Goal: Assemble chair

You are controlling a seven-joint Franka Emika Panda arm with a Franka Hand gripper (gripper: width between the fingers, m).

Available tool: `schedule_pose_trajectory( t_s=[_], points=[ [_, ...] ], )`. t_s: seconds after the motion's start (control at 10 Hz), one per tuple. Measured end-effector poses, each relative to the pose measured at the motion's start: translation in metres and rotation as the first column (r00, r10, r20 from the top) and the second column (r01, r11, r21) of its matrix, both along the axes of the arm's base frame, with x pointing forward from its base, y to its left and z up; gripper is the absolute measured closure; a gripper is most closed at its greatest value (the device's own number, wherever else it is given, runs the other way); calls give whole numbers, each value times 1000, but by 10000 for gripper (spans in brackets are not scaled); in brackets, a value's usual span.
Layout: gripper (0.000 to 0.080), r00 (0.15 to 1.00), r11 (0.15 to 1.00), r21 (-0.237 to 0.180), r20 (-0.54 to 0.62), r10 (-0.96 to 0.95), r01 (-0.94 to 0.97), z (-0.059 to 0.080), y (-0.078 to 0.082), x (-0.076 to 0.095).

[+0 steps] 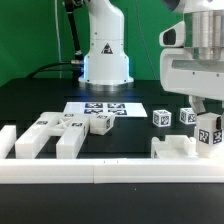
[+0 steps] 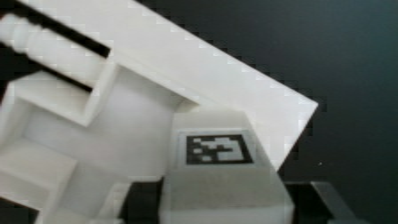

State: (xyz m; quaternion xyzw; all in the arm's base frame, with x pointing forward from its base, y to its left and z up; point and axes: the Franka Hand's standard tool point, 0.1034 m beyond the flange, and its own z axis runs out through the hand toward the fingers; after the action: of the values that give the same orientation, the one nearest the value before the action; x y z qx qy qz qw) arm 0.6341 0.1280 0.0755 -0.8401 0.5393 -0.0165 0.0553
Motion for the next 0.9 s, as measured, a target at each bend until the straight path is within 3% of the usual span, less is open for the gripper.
schedule_pose_trajectory(
  t_s=[0.1,0.2,0.3,0.4,0.5,0.7,0.9],
  points=[
    [508,1000,1000,0,0,-6,6,0,0,0],
    [433,1000,1000,0,0,7,-7,0,0,0],
    [433,999,999,-4,3,47,-47,0,0,0],
    [249,992,992,-13,10,129,-128,0,0,0],
    [181,972,971,-24,16,236,-236,0,0,0],
    [155,914,914,-43,20,405,-404,-1,0,-1],
    [151,799,798,-70,26,601,-598,-1,-2,0]
  ],
)
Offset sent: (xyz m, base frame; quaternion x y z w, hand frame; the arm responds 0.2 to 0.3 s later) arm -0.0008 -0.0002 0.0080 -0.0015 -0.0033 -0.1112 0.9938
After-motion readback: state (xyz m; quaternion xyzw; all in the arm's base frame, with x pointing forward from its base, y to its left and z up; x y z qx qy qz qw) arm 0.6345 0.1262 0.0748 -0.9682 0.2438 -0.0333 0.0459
